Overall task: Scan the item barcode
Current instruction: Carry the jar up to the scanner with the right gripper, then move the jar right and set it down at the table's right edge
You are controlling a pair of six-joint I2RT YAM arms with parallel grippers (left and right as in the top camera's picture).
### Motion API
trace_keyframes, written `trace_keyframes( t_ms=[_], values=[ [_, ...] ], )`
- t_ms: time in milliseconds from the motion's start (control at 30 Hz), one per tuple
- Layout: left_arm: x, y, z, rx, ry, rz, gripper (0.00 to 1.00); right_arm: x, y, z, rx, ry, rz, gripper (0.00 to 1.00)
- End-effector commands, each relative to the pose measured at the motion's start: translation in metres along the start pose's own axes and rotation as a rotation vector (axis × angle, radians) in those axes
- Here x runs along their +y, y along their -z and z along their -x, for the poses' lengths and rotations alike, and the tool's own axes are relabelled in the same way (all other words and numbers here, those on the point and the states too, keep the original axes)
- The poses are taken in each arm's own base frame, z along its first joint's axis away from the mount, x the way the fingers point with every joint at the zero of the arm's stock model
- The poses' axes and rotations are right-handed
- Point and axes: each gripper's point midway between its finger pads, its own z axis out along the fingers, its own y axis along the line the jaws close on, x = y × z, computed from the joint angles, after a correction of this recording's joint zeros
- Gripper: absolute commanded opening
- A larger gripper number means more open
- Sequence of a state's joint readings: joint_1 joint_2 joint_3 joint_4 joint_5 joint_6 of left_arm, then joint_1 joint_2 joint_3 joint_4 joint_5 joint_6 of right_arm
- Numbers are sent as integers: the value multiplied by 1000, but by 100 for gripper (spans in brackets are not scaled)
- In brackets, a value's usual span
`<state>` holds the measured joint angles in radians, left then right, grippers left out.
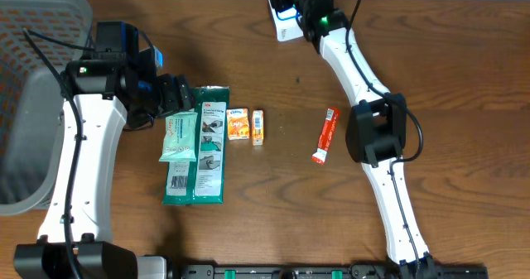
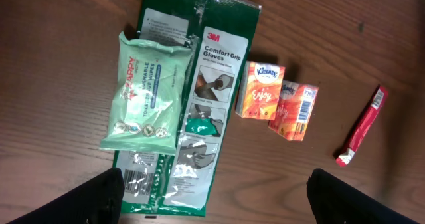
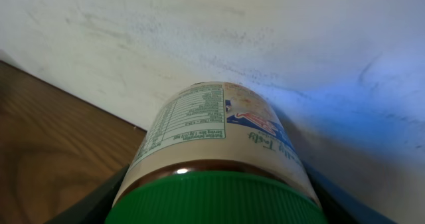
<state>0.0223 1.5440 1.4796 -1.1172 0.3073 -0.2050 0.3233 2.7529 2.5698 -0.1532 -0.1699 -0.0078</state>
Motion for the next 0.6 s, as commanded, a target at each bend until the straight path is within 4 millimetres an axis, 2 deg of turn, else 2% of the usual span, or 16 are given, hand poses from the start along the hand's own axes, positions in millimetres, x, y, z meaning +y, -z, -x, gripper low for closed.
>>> trace_keyframes(
  t_ms=[0, 67, 167, 200, 300, 333, 400, 467, 533, 567],
  values=[
    [2, -2, 0, 3, -13, 14, 89, -11, 7, 26, -75, -3, -3, 1],
    [2, -2, 0, 3, -13, 14, 89, -13, 11, 37, -105, -29, 18, 1],
    [2, -2, 0, 3, -13, 14, 89, -11, 29, 67, -144, -27, 79, 1],
    [2, -2, 0, 3, -13, 14, 89, -12, 40, 83, -154, -45, 88, 1],
    [2, -2, 0, 3, -13, 14, 89, -6, 79, 124, -152, -57, 135, 1],
    [2, -2, 0, 3, -13, 14, 89, -5, 89, 131, -139, -63, 135, 1],
    [2, -2, 0, 3, -13, 14, 89, -2, 127, 151, -81, -83, 125, 1],
    [2, -2, 0, 3, -13, 14, 89, 1, 155, 158, -24, -102, 120, 1],
    [2, -2, 0, 3, -13, 14, 89, 6, 193, 160, 62, -133, 110, 1],
    [2, -2, 0, 3, -13, 14, 89, 7, 210, 155, 117, -152, 100, 1]
  ],
)
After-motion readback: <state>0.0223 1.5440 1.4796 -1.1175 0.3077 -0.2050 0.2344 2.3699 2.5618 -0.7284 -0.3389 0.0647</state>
